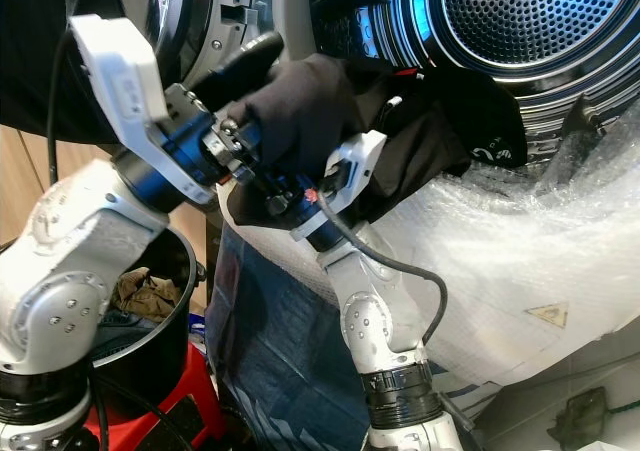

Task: Clothes washing

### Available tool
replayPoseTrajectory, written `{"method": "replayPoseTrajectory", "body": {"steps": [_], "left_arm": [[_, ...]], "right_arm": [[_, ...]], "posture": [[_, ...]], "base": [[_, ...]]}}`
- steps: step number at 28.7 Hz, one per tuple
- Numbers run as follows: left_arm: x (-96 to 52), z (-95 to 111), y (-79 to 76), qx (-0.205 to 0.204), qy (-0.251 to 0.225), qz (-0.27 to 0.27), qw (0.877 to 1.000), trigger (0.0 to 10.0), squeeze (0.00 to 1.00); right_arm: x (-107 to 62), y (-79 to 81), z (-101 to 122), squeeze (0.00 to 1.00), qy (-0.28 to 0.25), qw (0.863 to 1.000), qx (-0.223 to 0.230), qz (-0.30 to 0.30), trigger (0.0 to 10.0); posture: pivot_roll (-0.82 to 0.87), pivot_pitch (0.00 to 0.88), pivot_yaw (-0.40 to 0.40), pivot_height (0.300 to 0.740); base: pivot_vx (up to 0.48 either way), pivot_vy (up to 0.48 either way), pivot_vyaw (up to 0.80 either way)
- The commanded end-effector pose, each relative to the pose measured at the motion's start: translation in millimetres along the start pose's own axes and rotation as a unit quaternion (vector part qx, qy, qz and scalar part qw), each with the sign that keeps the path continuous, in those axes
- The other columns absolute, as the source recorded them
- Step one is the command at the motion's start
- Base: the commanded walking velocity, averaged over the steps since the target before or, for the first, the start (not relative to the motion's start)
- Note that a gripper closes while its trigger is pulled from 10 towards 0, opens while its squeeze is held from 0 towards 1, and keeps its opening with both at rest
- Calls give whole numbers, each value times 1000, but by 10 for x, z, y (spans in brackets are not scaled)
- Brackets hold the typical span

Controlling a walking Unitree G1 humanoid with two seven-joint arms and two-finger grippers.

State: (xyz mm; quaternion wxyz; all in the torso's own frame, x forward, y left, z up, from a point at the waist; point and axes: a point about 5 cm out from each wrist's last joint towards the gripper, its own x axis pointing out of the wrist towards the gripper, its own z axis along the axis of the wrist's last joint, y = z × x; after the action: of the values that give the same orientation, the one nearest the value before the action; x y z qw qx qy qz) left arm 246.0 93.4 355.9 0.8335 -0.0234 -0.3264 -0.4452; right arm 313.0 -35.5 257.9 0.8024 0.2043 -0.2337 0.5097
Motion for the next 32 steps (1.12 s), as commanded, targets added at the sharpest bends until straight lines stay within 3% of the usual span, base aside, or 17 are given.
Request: {"method": "replayPoseTrajectory", "body": {"steps": [1, 6, 7, 10, 17, 18, 25, 26, 29, 32], "left_arm": [[31, 129, -84, 7, -22, -31, 999, 10000, 1000], [-10, 137, -66, 5, 3, -42, 999, 10000, 1000], [-153, 35, -105, -23, 49, -82, 995, 10000, 1000], [-348, -178, -110, -52, 101, -95, 989, 10000, 1000], [-380, 15, 32, -34, 56, -47, 997, 10000, 1000], [-460, 46, 64, -32, 58, -39, 997, 10000, 1000], [-635, 91, 119, -29, 61, -10, 998, 10000, 1000], [-765, 90, 164, -12, 90, 13, 996, 10000, 1000], [-837, 71, 185, -1, 119, 25, 993, 10000, 1000], [-957, -48, 234, 28, 197, 41, 979, 10000, 1000]], "right_arm": [[-17, -37, 10, 0, 4, 1000, -10, -5, 10000], [-17, -98, -8, 0, 11, 1000, -20, -15, 10000], [4, -189, 1, 0, 10, 999, -31, -35, 10000], [37, -286, -5, 0, 17, 997, -49, -55, 10000], [65, -347, 73, 0, 18, 995, -79, -53, 10000], [65, -374, 98, 0, 18, 995, -87, -54, 10000], [94, -454, 176, 0, 15, 992, -115, -55, 10000], [102, -512, 236, 0, 14, 989, -131, -63, 10000], [102, -541, 267, 0, 13, 988, -137, -68, 10000], [107, -561, 305, 0, 13, 986, -150, -67, 10000]], "posture": [[275, 30, -195, 740], [280, 32, -196, 740], [304, 32, -205, 740], [306, 28, -203, 740], [312, 28, -206, 740], [308, 26, -203, 740], [302, 26, -205, 740], [300, 25, -204, 740], [301, 26, -204, 740], [305, 24, -204, 740]], "base": [[0, 0, 0], [0, 0, 0], [0, 0, 0], [0, 0, 0], [0, 0, 0], [0, 0, 0], [0, 0, 0], [0, 0, 0], [0, 0, 0], [0, 0, 0]]}}
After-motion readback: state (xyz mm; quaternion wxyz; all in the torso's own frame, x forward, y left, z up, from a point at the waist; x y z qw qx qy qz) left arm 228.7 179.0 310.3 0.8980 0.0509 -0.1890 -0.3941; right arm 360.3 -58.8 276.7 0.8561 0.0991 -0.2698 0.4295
